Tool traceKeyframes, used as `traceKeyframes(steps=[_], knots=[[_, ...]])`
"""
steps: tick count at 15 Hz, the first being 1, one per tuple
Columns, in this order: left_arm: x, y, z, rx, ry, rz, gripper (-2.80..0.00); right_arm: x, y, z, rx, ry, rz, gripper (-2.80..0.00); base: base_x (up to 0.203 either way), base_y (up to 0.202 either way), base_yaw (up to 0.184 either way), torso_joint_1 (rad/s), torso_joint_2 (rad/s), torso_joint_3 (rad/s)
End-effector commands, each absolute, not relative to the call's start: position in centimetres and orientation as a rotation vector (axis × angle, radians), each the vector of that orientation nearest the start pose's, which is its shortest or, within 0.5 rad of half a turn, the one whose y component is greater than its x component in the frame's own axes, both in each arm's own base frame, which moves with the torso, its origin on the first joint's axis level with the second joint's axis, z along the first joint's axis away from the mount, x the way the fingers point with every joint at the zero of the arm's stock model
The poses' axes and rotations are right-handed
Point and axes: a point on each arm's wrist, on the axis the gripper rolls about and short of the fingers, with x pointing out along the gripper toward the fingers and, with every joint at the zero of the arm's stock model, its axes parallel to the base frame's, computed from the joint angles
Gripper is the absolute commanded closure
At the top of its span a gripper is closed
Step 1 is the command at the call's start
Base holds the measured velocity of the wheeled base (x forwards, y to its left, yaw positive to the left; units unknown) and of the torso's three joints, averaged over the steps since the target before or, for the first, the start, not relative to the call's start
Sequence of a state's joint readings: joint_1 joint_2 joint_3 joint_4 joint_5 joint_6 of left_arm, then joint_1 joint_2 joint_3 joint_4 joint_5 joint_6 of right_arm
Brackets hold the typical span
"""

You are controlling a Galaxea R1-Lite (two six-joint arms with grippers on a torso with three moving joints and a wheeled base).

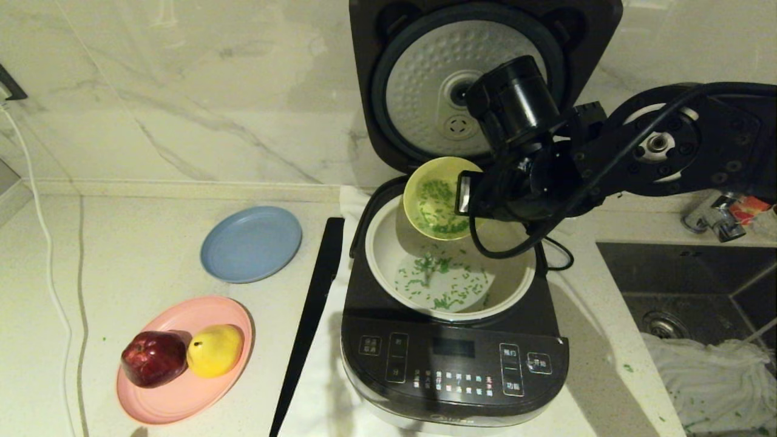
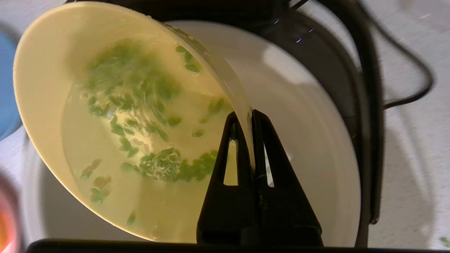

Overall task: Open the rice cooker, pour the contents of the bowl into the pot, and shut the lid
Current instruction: Pour the water from the bowl into the rice cooker

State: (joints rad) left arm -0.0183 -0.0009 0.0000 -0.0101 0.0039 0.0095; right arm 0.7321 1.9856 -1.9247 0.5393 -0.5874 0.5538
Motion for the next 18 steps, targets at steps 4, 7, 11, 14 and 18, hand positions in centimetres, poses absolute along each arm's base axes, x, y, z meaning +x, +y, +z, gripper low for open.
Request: traceKeyframes(steps=[4, 7, 11, 14, 18], knots=[[-2.3, 0.1, 7.6, 0.009, -0.009, -0.014, 0.00, 29.6, 26.1, 27.0, 0.106, 0.437, -0.024, 0.00, 0.000, 0.000, 0.000, 0.000, 0.00, 0.000], [-2.3, 0.1, 7.6, 0.009, -0.009, -0.014, 0.00, 29.9, 26.9, 26.2, 0.041, 0.368, -0.047, 0.00, 0.000, 0.000, 0.000, 0.000, 0.00, 0.000], [-2.3, 0.1, 7.6, 0.009, -0.009, -0.014, 0.00, 30.5, 27.6, 24.1, -0.035, 0.249, -0.046, 0.00, 0.000, 0.000, 0.000, 0.000, 0.00, 0.000], [-2.3, 0.1, 7.6, 0.009, -0.009, -0.014, 0.00, 29.9, 28.0, 23.7, -0.126, 0.097, -0.043, 0.00, 0.000, 0.000, 0.000, 0.000, 0.00, 0.000], [-2.3, 0.1, 7.6, 0.009, -0.009, -0.014, 0.00, 29.4, 27.8, 24.7, -0.204, -0.205, -0.094, 0.00, 0.000, 0.000, 0.000, 0.000, 0.00, 0.000]])
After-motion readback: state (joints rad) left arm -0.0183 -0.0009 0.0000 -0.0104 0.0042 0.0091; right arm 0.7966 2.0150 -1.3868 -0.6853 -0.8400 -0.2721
